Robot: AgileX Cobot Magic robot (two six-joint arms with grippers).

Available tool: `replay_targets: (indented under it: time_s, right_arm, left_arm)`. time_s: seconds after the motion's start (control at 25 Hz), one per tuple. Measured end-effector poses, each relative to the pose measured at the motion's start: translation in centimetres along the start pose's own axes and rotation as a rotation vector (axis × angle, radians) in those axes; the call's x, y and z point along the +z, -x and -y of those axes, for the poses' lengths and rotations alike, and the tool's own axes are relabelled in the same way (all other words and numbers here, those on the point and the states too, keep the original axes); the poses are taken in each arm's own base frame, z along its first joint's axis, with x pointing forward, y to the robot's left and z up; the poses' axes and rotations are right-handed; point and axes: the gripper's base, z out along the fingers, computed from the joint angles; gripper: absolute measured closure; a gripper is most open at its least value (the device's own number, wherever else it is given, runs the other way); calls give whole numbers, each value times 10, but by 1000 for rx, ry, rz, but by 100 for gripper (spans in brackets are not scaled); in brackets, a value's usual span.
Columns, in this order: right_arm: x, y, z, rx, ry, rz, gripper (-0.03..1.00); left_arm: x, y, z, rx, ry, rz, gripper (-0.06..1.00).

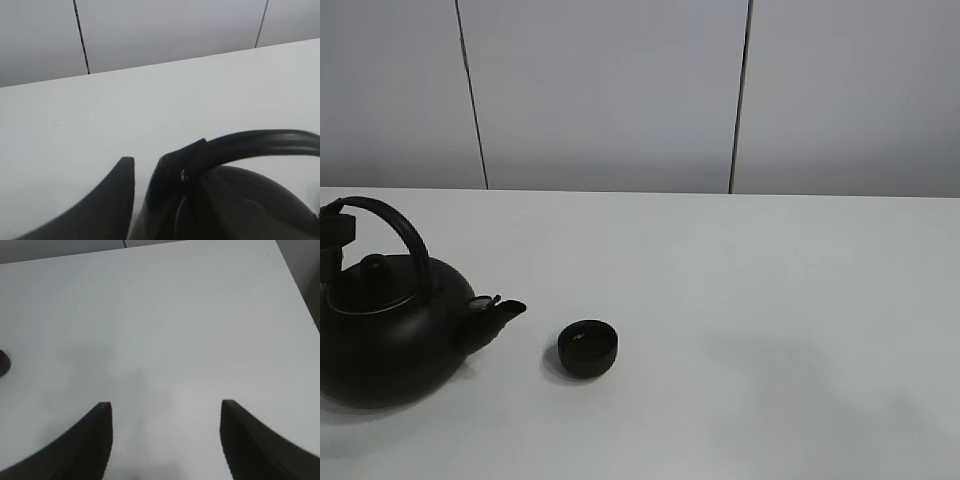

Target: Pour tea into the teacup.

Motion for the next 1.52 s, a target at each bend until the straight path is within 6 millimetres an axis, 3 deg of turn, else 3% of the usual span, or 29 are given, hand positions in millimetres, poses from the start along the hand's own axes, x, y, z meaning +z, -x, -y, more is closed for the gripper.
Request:
replay_targets:
  time_s: [0.76,1.24,1.52]
  right_arm:
    - [0,0,0,0,0,0,53]
    - [0,0,0,0,0,0,53]
    - [0,0,0,0,0,0,53]
  left_arm:
    - [-30,-25,4,-119,101,-103,67]
    - [-31,-21,-27,-173,281,-59,67]
    - [-13,0,-50,-159,298,51,67]
